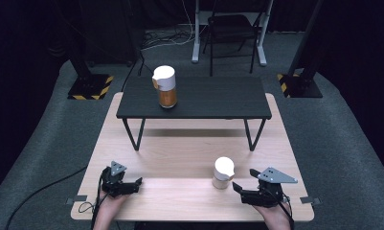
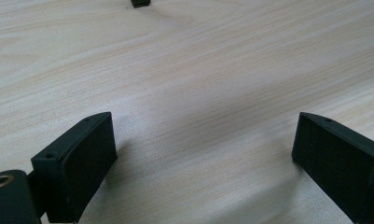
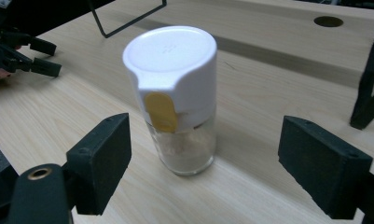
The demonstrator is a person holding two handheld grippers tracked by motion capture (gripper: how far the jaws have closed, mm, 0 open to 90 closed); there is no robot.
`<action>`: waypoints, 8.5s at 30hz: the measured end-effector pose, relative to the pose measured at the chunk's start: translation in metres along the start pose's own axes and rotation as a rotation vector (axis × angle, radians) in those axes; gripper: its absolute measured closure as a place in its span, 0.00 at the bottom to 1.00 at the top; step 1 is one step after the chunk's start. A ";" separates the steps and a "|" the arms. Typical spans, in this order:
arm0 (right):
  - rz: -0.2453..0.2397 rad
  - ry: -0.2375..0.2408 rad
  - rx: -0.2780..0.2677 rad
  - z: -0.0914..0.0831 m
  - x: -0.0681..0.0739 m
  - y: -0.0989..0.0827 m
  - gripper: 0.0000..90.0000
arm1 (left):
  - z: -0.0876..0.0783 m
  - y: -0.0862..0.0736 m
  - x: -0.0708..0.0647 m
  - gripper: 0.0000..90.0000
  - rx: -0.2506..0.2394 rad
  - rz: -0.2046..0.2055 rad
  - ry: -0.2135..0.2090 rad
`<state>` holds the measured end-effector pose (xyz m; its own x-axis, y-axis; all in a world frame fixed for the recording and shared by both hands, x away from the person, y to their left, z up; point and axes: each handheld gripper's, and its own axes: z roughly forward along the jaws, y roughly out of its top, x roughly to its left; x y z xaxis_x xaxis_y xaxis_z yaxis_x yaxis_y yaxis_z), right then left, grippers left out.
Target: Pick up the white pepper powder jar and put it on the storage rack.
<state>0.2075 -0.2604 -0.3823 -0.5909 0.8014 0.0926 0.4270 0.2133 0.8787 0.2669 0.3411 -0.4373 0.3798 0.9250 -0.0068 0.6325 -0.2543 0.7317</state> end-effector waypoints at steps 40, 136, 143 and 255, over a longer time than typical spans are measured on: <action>-0.047 -0.008 -0.024 0.066 0.020 0.005 0.25 | 0.000 0.000 0.000 0.06 0.000 0.001 -0.001; -0.103 0.019 -0.052 0.031 0.001 0.178 0.33 | 0.000 0.000 0.000 0.06 0.000 0.002 -0.002; -0.113 0.012 -0.061 0.031 0.003 0.196 0.33 | 0.000 0.000 0.000 0.06 0.000 0.002 -0.002; -0.029 -0.111 -0.080 0.088 -0.024 0.230 0.15 | 0.000 0.000 0.001 0.06 0.000 0.004 -0.005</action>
<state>0.3803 -0.1812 -0.2241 -0.5211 0.8533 0.0187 0.3523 0.1951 0.9153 0.2668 0.3418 -0.4372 0.3855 0.9227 -0.0069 0.6311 -0.2582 0.7314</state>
